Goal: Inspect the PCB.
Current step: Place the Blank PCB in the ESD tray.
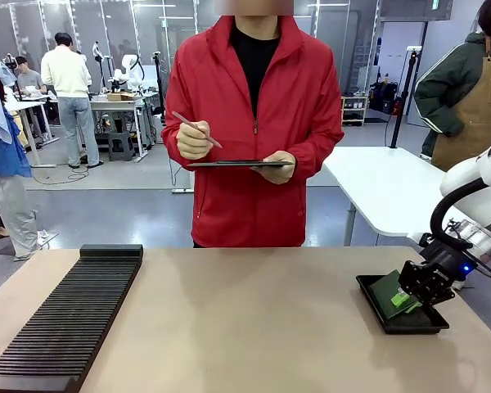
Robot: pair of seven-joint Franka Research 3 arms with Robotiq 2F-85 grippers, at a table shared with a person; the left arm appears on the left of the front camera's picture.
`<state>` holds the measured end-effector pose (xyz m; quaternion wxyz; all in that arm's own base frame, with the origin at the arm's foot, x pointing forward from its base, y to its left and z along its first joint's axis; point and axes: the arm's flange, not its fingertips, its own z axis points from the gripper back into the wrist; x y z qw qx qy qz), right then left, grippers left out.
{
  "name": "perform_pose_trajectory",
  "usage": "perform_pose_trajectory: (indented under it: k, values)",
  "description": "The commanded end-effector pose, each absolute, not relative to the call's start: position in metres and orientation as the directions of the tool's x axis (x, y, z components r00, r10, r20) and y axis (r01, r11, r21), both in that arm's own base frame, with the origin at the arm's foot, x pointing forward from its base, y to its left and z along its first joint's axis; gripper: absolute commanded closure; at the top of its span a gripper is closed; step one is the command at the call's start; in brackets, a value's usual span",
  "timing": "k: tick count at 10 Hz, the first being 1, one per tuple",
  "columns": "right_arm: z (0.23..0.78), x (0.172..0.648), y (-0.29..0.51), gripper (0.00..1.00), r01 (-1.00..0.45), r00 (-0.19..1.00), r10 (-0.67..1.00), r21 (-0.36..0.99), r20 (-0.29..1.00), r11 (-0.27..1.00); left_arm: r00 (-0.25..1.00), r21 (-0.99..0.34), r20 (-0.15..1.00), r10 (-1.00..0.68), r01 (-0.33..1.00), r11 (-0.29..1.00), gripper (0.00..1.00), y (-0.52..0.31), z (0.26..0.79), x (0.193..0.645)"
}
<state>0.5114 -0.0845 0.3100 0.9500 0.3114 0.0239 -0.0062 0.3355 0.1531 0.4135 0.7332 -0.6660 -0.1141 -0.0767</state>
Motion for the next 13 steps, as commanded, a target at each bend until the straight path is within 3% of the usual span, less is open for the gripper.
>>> perform_pose_trajectory:
  k: [1,2,3,4,7,13]
  values:
    - [0.318,0.505,-0.072,0.32,0.051,0.998,-0.031,0.529,-0.045,0.847,0.963,-0.960,0.268,0.033,0.264,0.095,0.00,0.153,0.414,0.333]
    - [0.323,0.502,-0.068,0.26,0.053,0.998,-0.039,0.509,-0.039,0.859,0.963,-0.960,0.268,0.033,0.264,0.095,0.00,0.153,0.414,0.333]
    - [0.327,0.501,-0.065,0.08,0.065,0.998,-0.054,0.481,-0.038,0.874,0.963,-0.960,0.268,0.033,0.264,0.095,0.00,0.153,0.414,0.333]
    - [0.331,0.499,-0.062,0.02,0.073,0.997,-0.071,0.443,-0.021,0.894,0.963,-0.960,0.268,0.033,0.264,0.095,0.00,0.153,0.414,0.333]
    - [0.349,0.493,-0.055,0.00,0.093,0.994,-0.109,0.360,0.023,0.928,0.963,-0.960,0.268,0.033,0.264,0.095,0.00,0.153,0.414,0.333]
    - [0.354,0.496,-0.056,0.00,0.059,0.996,-0.078,0.386,0.034,0.921,0.963,-0.960,0.268,0.033,0.264,0.095,0.00,0.153,0.414,0.333]
